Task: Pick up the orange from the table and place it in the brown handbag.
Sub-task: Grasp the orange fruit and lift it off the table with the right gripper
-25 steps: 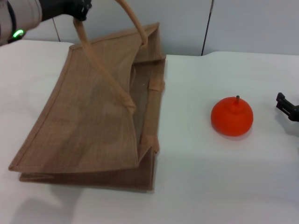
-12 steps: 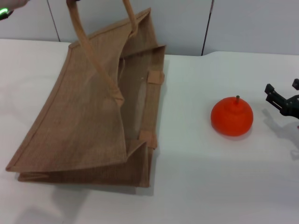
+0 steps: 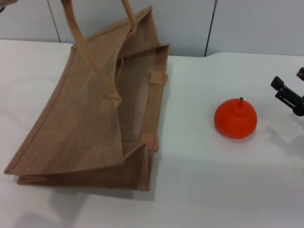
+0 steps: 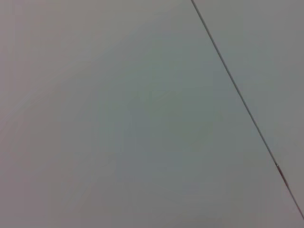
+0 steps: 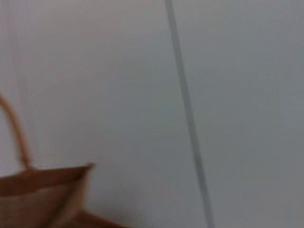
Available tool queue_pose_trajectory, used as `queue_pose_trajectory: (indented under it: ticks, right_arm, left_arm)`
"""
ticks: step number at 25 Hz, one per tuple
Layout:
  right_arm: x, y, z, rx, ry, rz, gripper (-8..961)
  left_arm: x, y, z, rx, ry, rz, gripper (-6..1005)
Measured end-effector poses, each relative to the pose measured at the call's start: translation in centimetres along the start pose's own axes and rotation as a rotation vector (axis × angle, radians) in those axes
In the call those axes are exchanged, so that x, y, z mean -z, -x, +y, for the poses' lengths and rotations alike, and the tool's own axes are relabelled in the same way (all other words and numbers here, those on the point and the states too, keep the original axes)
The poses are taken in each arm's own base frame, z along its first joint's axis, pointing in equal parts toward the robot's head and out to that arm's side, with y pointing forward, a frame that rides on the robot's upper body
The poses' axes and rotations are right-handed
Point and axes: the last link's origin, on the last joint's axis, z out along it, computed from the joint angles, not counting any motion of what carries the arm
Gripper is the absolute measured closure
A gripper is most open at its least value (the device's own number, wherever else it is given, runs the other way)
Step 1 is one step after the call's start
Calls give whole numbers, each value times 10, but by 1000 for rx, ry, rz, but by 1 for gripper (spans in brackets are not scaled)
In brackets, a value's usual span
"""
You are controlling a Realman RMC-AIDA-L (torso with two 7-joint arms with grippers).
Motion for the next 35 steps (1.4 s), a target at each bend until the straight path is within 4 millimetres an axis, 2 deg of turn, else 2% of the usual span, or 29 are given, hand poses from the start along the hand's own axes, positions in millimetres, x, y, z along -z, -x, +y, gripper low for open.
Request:
queue_pose_trajectory:
  ticks: [4, 9, 23, 35]
  right_arm:
    - [2, 1, 11, 5, 106, 10, 70]
    - [-4, -3, 19, 17, 156, 50, 70]
    - [-36, -22, 32, 68, 186, 211, 69]
    - [-38, -26, 25, 74, 143, 253, 71]
  left_arm:
    - [0, 1, -1, -9, -8, -8, 886]
    - [-1, 0, -1, -13, -9, -6, 886]
    - [-2, -2, 0, -17, -3, -3, 886]
    - [-2, -2, 0, -19, -4, -4, 887]
